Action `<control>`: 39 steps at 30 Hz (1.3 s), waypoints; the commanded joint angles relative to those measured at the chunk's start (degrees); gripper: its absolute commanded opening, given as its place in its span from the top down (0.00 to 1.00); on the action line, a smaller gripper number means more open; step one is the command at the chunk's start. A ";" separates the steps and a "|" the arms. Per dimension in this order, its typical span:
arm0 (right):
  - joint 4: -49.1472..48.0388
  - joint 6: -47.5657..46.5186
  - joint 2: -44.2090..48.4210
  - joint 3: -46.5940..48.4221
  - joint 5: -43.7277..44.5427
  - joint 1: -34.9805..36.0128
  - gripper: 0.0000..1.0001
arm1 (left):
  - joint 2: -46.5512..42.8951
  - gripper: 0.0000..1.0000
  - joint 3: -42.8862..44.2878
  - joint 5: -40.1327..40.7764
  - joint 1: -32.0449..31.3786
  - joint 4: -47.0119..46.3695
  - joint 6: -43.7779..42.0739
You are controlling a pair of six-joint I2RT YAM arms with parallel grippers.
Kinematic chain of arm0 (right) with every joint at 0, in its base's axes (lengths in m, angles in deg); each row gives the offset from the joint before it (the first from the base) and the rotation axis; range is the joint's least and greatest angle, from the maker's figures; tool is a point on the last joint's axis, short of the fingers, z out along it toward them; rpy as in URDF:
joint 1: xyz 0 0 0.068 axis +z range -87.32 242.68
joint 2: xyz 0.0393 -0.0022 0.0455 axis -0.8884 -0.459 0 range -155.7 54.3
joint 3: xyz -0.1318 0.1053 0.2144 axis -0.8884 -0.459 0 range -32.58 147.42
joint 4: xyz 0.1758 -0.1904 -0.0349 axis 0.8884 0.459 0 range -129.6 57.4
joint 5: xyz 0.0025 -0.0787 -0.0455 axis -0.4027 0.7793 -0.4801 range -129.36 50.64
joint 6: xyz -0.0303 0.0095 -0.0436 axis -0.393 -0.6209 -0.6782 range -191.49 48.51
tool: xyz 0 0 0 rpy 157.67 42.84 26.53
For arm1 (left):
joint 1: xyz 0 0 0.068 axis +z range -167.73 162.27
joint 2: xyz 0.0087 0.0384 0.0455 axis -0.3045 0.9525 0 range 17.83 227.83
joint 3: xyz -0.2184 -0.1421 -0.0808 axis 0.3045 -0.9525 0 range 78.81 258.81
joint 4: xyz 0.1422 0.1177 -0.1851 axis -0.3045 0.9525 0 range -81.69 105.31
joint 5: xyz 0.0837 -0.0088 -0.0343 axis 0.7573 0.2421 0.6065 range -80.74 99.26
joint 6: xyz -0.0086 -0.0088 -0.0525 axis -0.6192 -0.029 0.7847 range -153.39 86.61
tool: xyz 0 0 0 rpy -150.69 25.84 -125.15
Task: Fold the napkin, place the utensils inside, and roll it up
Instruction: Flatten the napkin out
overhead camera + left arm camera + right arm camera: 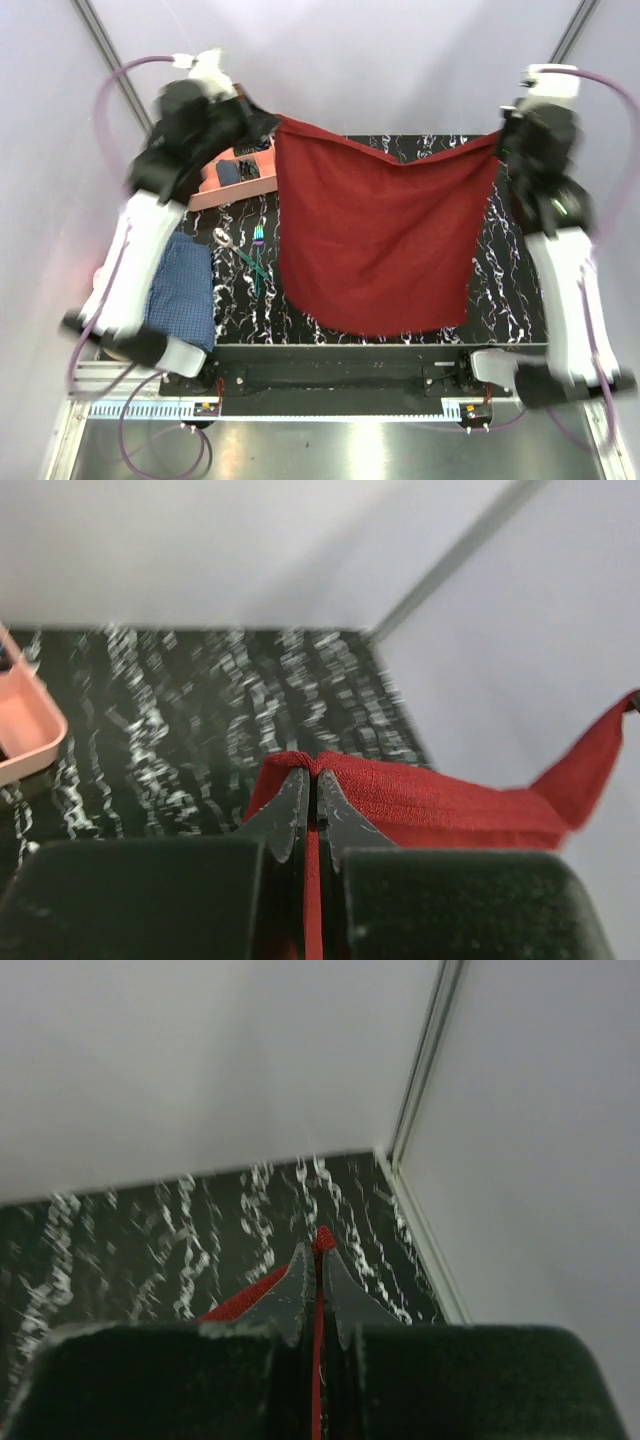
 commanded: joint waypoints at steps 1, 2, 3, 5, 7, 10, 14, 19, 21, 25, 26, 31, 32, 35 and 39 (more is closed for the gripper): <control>-4.95 1.15 -14.61 -5.07 -4.51 -7.28 1.00 | 21.73 1.00 2.61 -8.69 5.85 -3.37 2.12; -6.88 1.50 -17.53 -4.81 -6.09 -8.95 1.00 | 25.63 1.00 4.80 -9.30 7.34 -3.28 2.91; -7.68 1.85 -20.61 -4.03 -8.63 -9.49 1.00 | 29.50 1.00 9.61 -11.57 8.05 -3.20 3.44; -8.74 2.29 -31.24 1.04 -10.92 -14.06 1.00 | 40.84 1.00 15.08 -12.73 9.46 -3.20 5.02; -8.05 2.99 -42.71 6.67 -14.79 -16.60 1.00 | 50.04 0.91 23.08 -13.25 10.42 -3.11 6.25; -1.49 3.88 -56.38 20.64 -23.83 -18.80 0.60 | 56.67 0.41 29.16 -15.71 11.13 -4.95 8.45; 7.85 5.44 -65.37 37.26 -29.91 -18.99 0.17 | 53.02 0.12 23.57 -16.07 10.52 -12.83 6.53; 8.39 9.14 -58.10 27.14 -30.62 -18.99 0.15 | 42.82 0.06 8.88 -17.39 9.82 -20.86 5.21; 8.31 11.16 -52.50 21.59 -31.58 -18.99 0.15 | 39.32 0.06 5.54 -17.65 9.03 -20.69 4.33; 3.41 16.00 -40.97 -1.04 -37.46 -18.99 0.15 | 33.24 0.05 0.27 -16.08 7.71 -18.06 0.64; 2.16 16.96 -36.33 -5.12 -40.44 -18.90 0.15 | 32.10 0.05 -1.92 -15.38 7.62 -16.40 0.28; -4.87 20.49 -22.59 -26.67 -44.26 -13.47 0.15 | 23.22 0.04 -9.13 -9.41 7.71 -8.14 -4.54; -4.88 20.14 -19.35 -28.17 -42.68 -10.75 0.15 | 20.25 0.04 -10.37 -8.70 7.71 -7.25 -5.42; -5.05 20.83 -15.99 -31.70 -40.73 -0.55 0.18 | 14.54 0.04 -15.55 -7.28 7.71 -4.43 -8.76; -5.58 20.67 -17.38 -31.71 -38.19 10.08 0.29 | 7.49 0.03 -22.84 -4.22 7.88 -3.37 -13.59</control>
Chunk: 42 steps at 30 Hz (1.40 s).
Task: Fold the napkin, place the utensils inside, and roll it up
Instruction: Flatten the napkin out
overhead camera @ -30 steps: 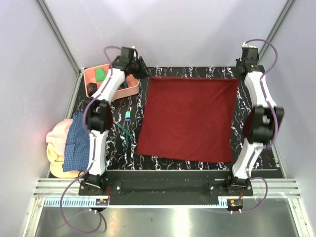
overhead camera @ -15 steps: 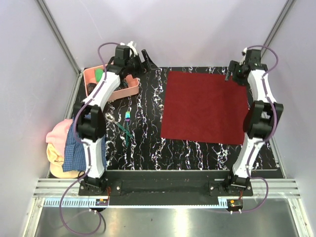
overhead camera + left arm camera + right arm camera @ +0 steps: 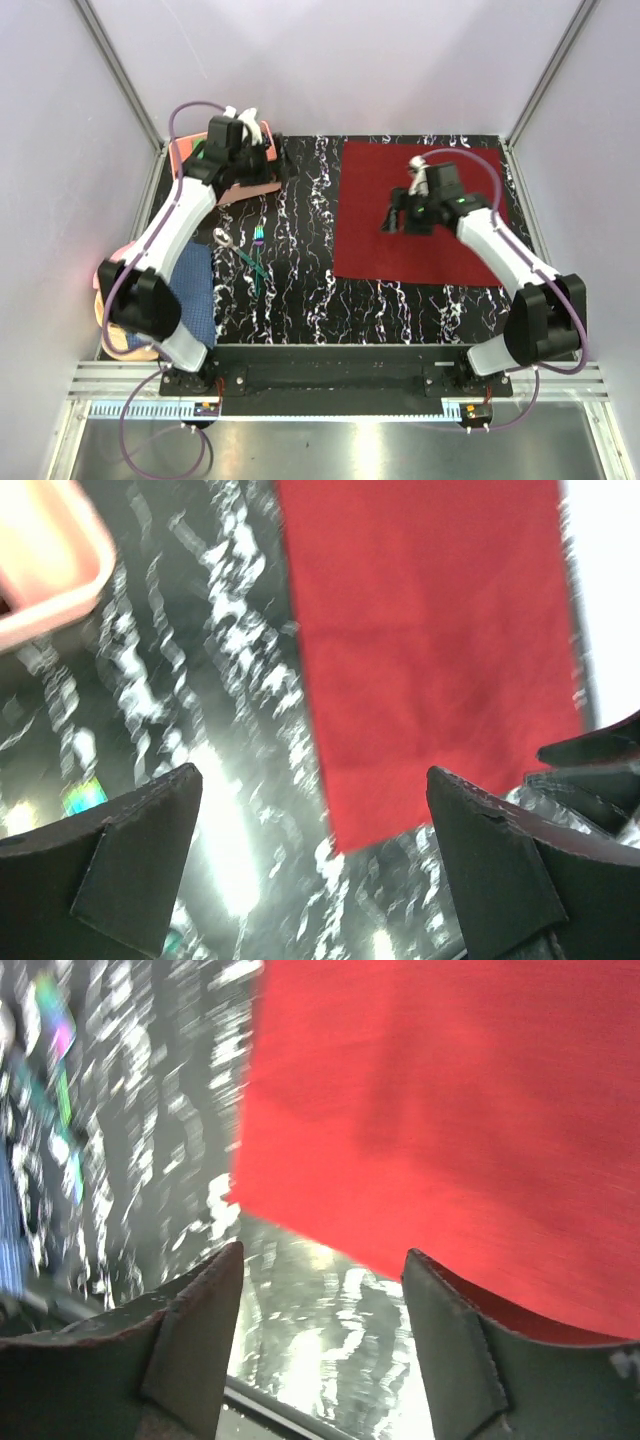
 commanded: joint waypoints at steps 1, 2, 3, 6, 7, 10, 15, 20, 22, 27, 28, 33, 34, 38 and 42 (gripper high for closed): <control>-3.55 0.75 -0.01 0.62 2.34 10.04 0.31 | -9.50 0.02 -8.11 8.63 0.34 2.35 -7.48; -3.64 0.32 -2.37 1.06 2.78 11.99 0.32 | -12.21 0.01 -9.63 10.58 0.34 2.18 -8.18; -3.73 0.14 -3.78 2.11 3.65 13.49 0.34 | -13.28 0.01 -11.03 12.25 0.43 1.83 -9.67; -3.81 -0.65 -9.23 4.57 7.08 19.56 0.39 | -16.71 0.01 -14.90 16.65 0.61 1.57 -11.35; -3.64 -0.74 -10.38 5.10 8.31 21.14 0.40 | -17.50 0.01 -17.09 16.92 0.61 0.26 -11.36; -3.55 -1.53 -14.07 6.51 10.86 25.36 0.43 | -18.74 0.01 -18.25 16.75 0.52 -0.55 -11.62; -3.64 -2.67 -18.47 8.53 12.27 30.46 0.49 | -19.01 0.01 -17.99 16.93 0.69 -0.19 -11.44; -3.46 -4.95 -23.04 10.73 15.08 32.84 0.52 | -19.18 0.01 -17.99 16.40 0.69 -0.19 -11.18; -3.46 -5.31 -24.44 11.35 15.79 33.10 0.53 | -19.18 0.01 -17.99 16.23 0.69 -0.19 -11.18; -3.46 -6.54 -26.56 11.70 17.99 33.02 0.55 | -19.09 0.01 -17.99 16.05 0.69 -0.19 -11.01; -3.46 -6.54 -26.99 11.61 18.51 33.11 0.55 | -19.09 0.01 -18.08 15.87 0.69 -0.19 -11.00; -3.64 -7.07 -27.96 10.82 18.25 33.11 0.56 | -18.83 0.01 -18.08 15.70 0.69 -0.19 -10.92; -3.73 -7.16 -28.14 10.82 18.16 33.11 0.57 | -18.83 0.01 -17.99 15.70 0.69 -0.28 -10.92; -4.34 -7.60 -28.40 10.47 18.95 33.46 0.58 | -18.48 0.01 -17.99 15.26 0.61 -0.19 -10.74; -4.69 -8.12 -28.58 10.21 20.53 34.07 0.59 | -18.39 0.01 -17.90 14.64 0.69 -0.28 -10.57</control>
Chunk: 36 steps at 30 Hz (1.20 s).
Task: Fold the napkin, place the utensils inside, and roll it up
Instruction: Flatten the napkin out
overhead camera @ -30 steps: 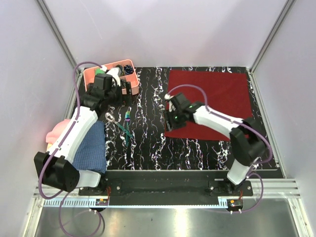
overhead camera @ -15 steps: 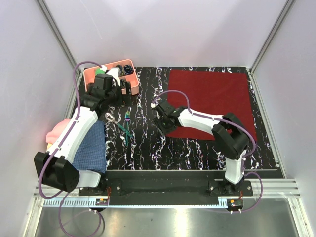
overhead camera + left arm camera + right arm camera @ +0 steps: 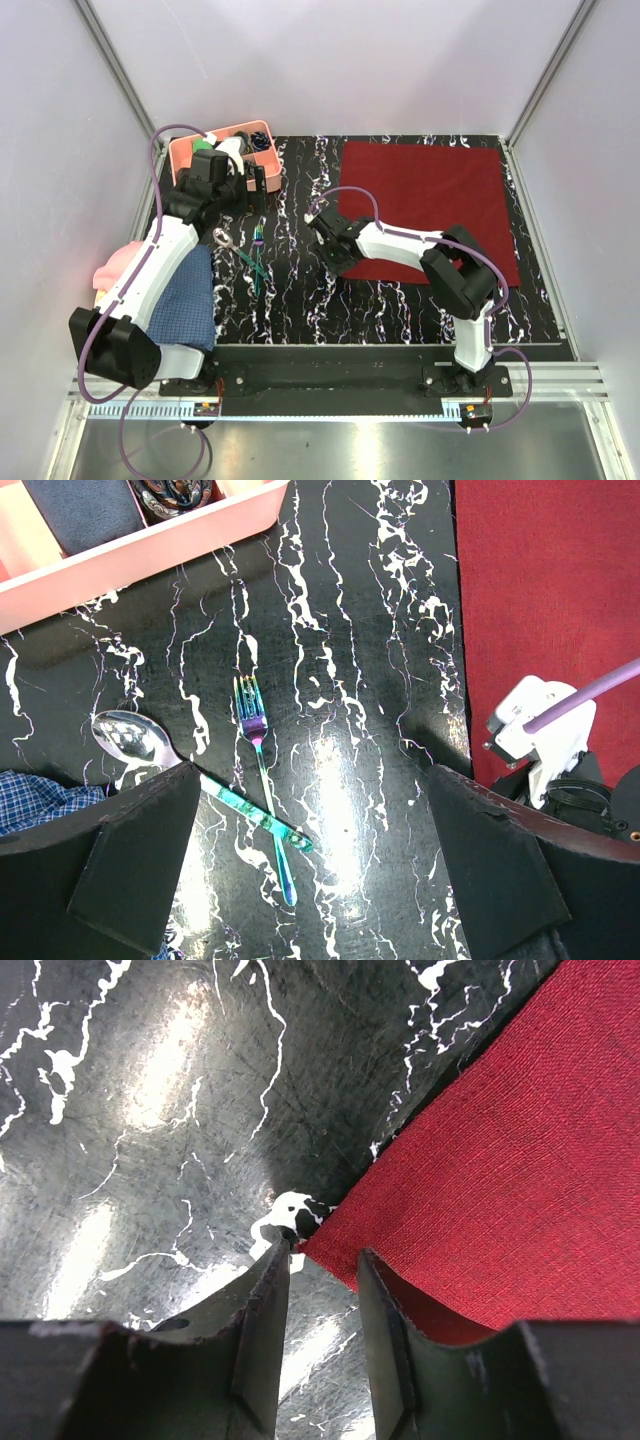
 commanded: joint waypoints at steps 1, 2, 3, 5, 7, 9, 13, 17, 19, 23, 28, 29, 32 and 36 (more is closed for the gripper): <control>-1.48 -1.44 -0.69 0.74 2.96 1.00 0.59 | -0.71 0.01 0.39 -0.85 0.26 -2.82 -0.34; -1.65 -1.61 -1.04 0.74 3.05 1.00 0.59 | -0.71 0.01 0.39 -0.85 0.26 -2.82 -0.34; -1.57 -1.61 -1.30 0.83 3.40 1.09 0.60 | -0.71 0.01 0.39 -0.94 0.26 -2.82 -0.25; -1.48 -1.88 -2.10 0.83 3.58 1.35 0.62 | -0.71 0.01 0.39 -1.03 0.26 -2.73 -0.16; -1.48 -1.79 -2.62 0.74 3.58 1.70 0.64 | -0.62 0.01 0.39 -1.12 0.34 -2.73 -0.16; -1.48 -2.05 -2.89 0.57 3.58 1.97 0.65 | -0.71 0.01 0.39 -1.12 0.34 -2.73 -0.16; -1.57 -2.23 -2.63 0.39 2.88 2.32 0.75 | -0.62 0.01 0.48 -1.38 0.34 -2.73 0.01; -1.65 -1.70 -2.45 0.56 0.33 2.59 0.95 | -0.71 0.01 0.48 -1.56 0.43 -2.73 0.10; -1.65 -1.09 -2.71 0.74 -1.34 2.67 1.00 | -0.80 0.01 0.48 -1.73 0.43 -2.73 0.19; -2.27 0.58 -2.63 0.39 -4.15 3.37 1.00 | -1.06 0.01 0.57 -1.65 0.52 -2.73 0.37; -3.41 4.79 0.62 -0.31 -8.80 5.74 1.00 | -1.76 0.01 0.57 -0.68 1.22 -2.82 0.81; -4.11 5.59 1.24 -0.57 -9.60 6.19 1.00 | -1.94 0.01 0.57 -0.42 1.40 -2.73 0.98; -5.87 9.10 3.96 -1.01 -11.97 7.86 1.00 | -2.55 0.01 0.48 0.29 1.84 -2.73 1.25; -6.23 9.38 7.73 -1.19 -10.41 8.04 1.00 | -2.64 0.01 0.57 0.20 2.63 -2.73 1.60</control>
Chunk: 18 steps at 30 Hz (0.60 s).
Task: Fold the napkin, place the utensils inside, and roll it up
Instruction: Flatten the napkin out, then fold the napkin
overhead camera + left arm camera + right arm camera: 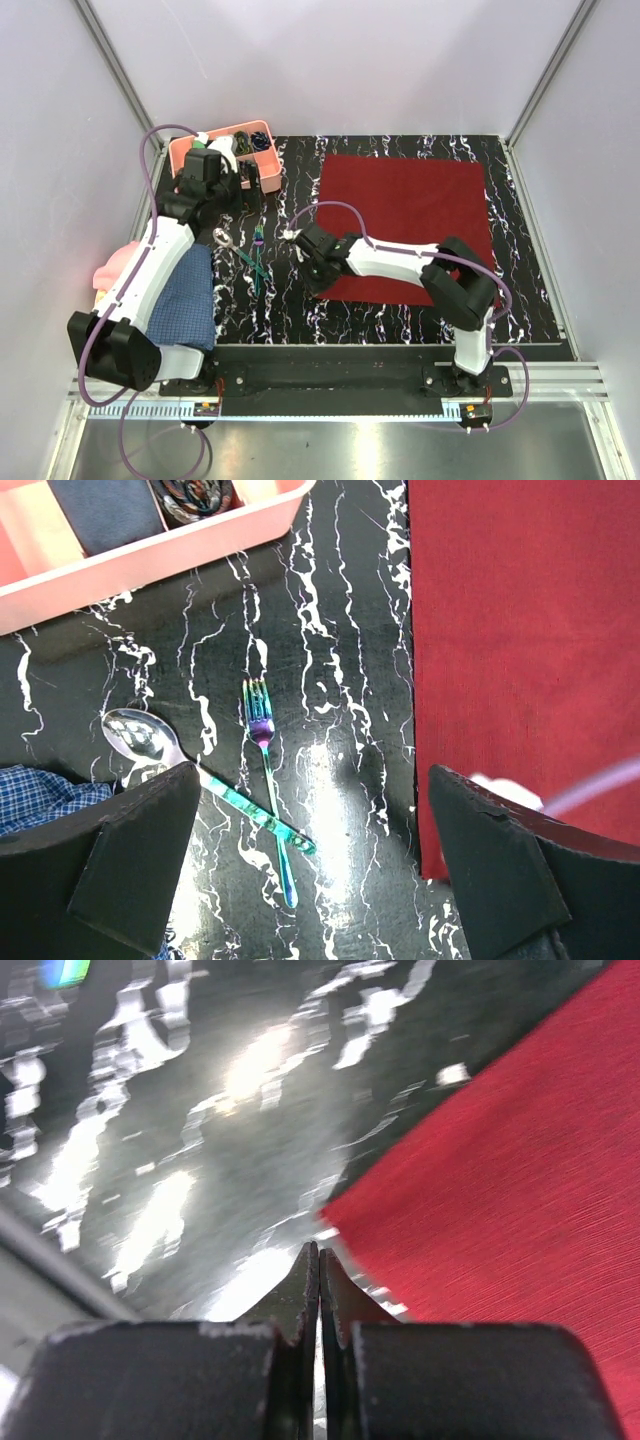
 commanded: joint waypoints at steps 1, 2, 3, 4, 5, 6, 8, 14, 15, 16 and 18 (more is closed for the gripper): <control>-1.90 1.58 7.09 0.14 0.29 0.34 1.00 | -1.86 0.01 0.57 0.75 1.05 -2.69 0.88; -0.59 0.78 7.70 0.40 1.95 -0.01 1.00 | -1.85 0.01 0.57 0.66 1.14 -2.69 0.88; 0.29 -0.79 8.58 0.58 4.84 -0.45 1.00 | -1.94 0.01 0.57 0.66 1.23 -2.77 0.96; 1.87 -1.33 9.02 0.76 5.57 -1.06 1.00 | -1.94 0.01 0.57 0.66 1.49 -2.69 0.96; 2.32 -1.86 9.37 0.84 5.92 -2.98 1.00 | -1.94 0.01 0.48 0.66 1.58 -2.69 1.05; 2.58 -2.56 10.34 0.58 6.19 -4.04 1.00 | -1.85 0.01 0.48 0.75 1.67 -2.69 1.05; 3.20 -3.18 11.13 -0.21 6.19 -6.33 1.00 | -1.94 0.01 0.48 0.66 2.02 -2.69 1.14; 5.05 -4.68 10.44 1.11 1.54 -6.96 0.92 | -1.77 0.01 0.57 -1.01 2.55 -2.68 1.75; 4.96 -3.54 9.82 1.11 1.44 -5.21 0.89 | -1.77 0.01 0.57 -1.19 2.73 -2.69 1.93; 4.79 -3.18 9.12 1.37 1.79 -4.15 0.81 | -1.85 0.01 0.65 -1.36 2.81 -2.69 2.11; 4.00 -1.44 6.75 1.55 2.06 -1.08 0.77 | -1.94 0.01 0.57 -1.28 3.16 -2.69 2.28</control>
